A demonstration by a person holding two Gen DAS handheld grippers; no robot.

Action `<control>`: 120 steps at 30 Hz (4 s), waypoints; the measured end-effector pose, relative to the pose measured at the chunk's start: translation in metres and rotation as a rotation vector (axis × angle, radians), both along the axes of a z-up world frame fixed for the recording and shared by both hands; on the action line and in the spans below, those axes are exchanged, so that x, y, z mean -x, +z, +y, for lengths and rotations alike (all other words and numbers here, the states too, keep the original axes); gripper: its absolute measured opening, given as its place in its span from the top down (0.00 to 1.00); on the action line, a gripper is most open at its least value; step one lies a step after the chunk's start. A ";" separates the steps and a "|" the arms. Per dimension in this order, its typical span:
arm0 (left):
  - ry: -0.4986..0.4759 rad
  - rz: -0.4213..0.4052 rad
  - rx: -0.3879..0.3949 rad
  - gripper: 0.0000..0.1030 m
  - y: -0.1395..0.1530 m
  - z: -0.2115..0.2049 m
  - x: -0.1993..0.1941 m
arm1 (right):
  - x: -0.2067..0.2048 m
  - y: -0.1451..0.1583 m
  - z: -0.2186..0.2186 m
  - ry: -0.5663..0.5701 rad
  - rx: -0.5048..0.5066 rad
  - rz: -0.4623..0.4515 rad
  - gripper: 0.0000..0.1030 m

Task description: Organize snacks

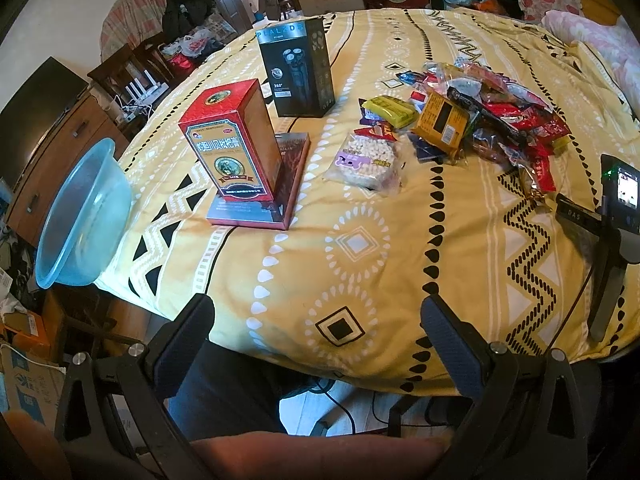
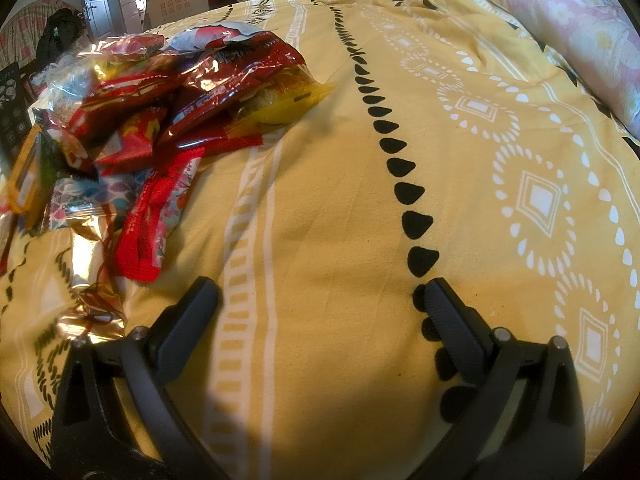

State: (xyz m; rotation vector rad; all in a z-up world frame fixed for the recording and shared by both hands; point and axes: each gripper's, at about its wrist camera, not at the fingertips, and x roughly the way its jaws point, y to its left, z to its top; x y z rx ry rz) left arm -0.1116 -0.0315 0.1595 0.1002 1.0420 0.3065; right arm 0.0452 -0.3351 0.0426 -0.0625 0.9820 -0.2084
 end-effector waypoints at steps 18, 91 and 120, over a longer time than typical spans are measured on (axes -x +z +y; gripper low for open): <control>0.002 0.015 -0.013 0.00 -0.005 -0.002 -0.002 | 0.000 0.000 0.000 0.000 0.000 0.000 0.00; 0.023 0.009 0.031 0.00 -0.004 0.006 0.001 | 0.001 0.000 0.000 0.000 0.000 0.000 0.00; 0.017 0.012 0.024 0.00 -0.003 0.005 -0.001 | 0.001 0.000 0.001 0.000 0.000 0.000 0.00</control>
